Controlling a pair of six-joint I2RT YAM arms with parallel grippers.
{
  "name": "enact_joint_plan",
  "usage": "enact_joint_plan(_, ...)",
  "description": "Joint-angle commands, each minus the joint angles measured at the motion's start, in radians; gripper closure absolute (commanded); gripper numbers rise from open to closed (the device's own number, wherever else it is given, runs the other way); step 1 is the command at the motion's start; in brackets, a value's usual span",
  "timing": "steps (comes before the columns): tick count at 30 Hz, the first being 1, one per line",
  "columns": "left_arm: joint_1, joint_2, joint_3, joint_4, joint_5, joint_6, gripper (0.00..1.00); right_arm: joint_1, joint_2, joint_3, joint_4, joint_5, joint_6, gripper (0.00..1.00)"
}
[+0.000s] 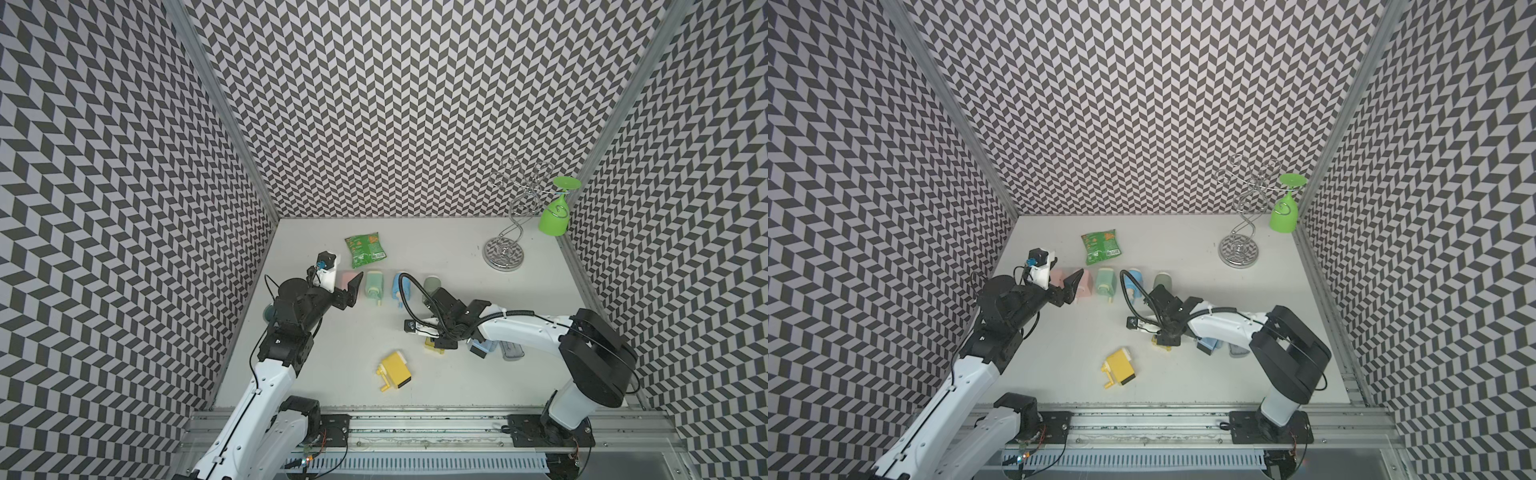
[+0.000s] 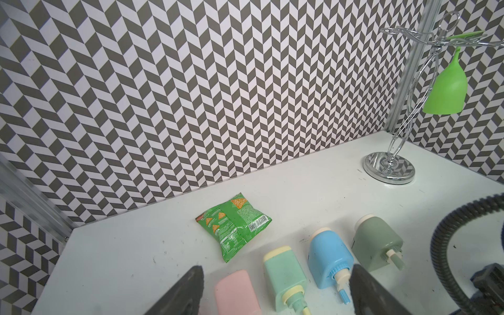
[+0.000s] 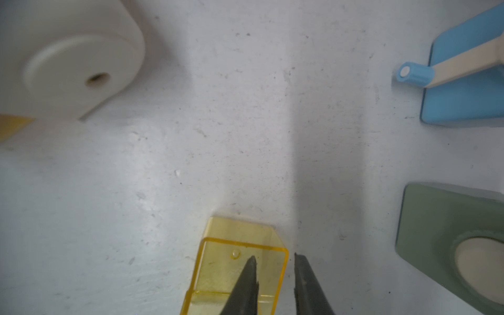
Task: Put the tray back into the pencil sharpener
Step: Place the container at the center of the board, then pick up the pencil sharpener from the center of the board.
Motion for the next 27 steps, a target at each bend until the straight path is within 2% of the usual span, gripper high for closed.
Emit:
enact_joint_plan(1,-0.007,-0.001,0.012,-0.008,-0.002,0.004,0.15,0.008,-0.063,0.036,-0.004,-0.022,0.027,0.71)
enact_joint_plan(6,-0.007,-0.014,-0.014,0.006,0.009,-0.030,0.15,0.039,-0.214,-0.012,0.012,-0.079,0.151,0.69)
enact_joint_plan(10,-0.008,-0.014,-0.038,0.025,0.015,-0.066,0.15,0.134,-0.318,-0.110,0.071,-0.108,0.329,0.68)
enact_joint_plan(17,-0.008,0.006,-0.043,0.022,0.021,-0.112,0.16,0.330,-0.360,-0.190,0.178,-0.082,0.699,0.69)
enact_joint_plan(21,-0.010,0.006,-0.060,0.022,0.027,-0.134,0.16,0.393,-0.374,-0.255,0.264,-0.048,0.821,0.65)
enact_joint_plan(27,-0.032,0.019,-0.072,-0.004,0.046,-0.194,0.17,0.399,-0.392,-0.336,0.381,-0.011,0.923,0.60)
